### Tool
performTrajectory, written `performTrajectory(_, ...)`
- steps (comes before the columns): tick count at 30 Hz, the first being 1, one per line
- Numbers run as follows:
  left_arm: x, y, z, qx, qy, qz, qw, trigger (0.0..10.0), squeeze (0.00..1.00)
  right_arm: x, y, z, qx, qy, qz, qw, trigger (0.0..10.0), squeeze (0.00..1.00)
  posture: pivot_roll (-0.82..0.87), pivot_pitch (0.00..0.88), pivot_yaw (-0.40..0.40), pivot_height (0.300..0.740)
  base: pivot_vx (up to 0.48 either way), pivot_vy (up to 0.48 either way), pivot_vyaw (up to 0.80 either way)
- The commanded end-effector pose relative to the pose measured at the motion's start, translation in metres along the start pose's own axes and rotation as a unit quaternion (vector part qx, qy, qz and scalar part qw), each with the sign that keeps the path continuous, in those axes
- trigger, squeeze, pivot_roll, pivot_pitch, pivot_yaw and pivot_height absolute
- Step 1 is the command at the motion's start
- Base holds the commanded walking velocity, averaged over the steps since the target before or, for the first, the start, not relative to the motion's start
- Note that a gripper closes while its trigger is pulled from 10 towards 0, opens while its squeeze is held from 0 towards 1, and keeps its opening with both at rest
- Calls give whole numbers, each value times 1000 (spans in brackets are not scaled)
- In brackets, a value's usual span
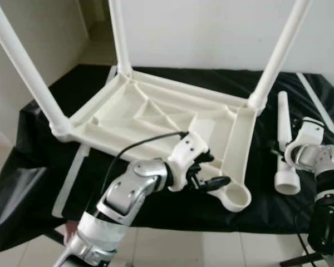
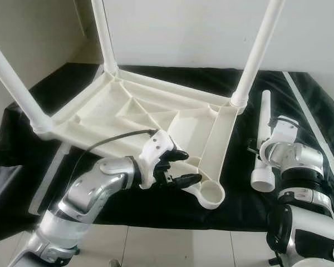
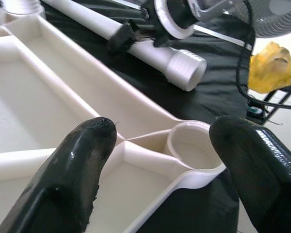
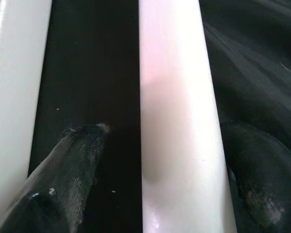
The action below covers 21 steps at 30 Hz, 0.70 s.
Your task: Building children table
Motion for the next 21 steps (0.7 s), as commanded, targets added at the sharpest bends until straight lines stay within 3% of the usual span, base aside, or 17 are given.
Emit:
performTrajectory(1,-6,-4,1,-3,2,20,1000,10000,0,19,9,-43,-88,31,-37,995,10000,0,58,66,-18,740,0,0,0)
performTrajectory(9,-13,-4,3,-1,4,34,999,10000,0,27,8,-56,-126,63,-54,989,10000,0,55,42,-26,740,0,0,0)
performTrajectory(10,-15,-4,4,2,4,38,999,10000,0,31,7,-57,-127,66,-63,988,4039,0,51,36,-29,740,0,0,0)
performTrajectory(13,-17,-4,5,5,4,42,999,10000,0,37,5,-61,-146,69,-73,984,4039,0,48,34,-31,740,0,0,0)
performTrajectory(14,-20,-3,6,8,3,46,999,10000,0,38,3,-62,-161,91,-74,980,0,0,37,25,-34,740,0,0,0)
performTrajectory(21,-31,1,10,18,6,64,998,10000,0,32,-1,-44,-147,71,-43,986,0,0,11,17,-47,740,0,0,0)
Point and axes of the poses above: a point about 5 cm out from each wrist's last joint towards the gripper, its own y axis pointing out of the wrist towards the gripper, its own z axis along the axis of the wrist's last joint, x = y × z, the point moved 3 cm from there along y, pointing out of the wrist towards the gripper, and after that the axes turned 15 degrees about y, right-handed, at the moved point
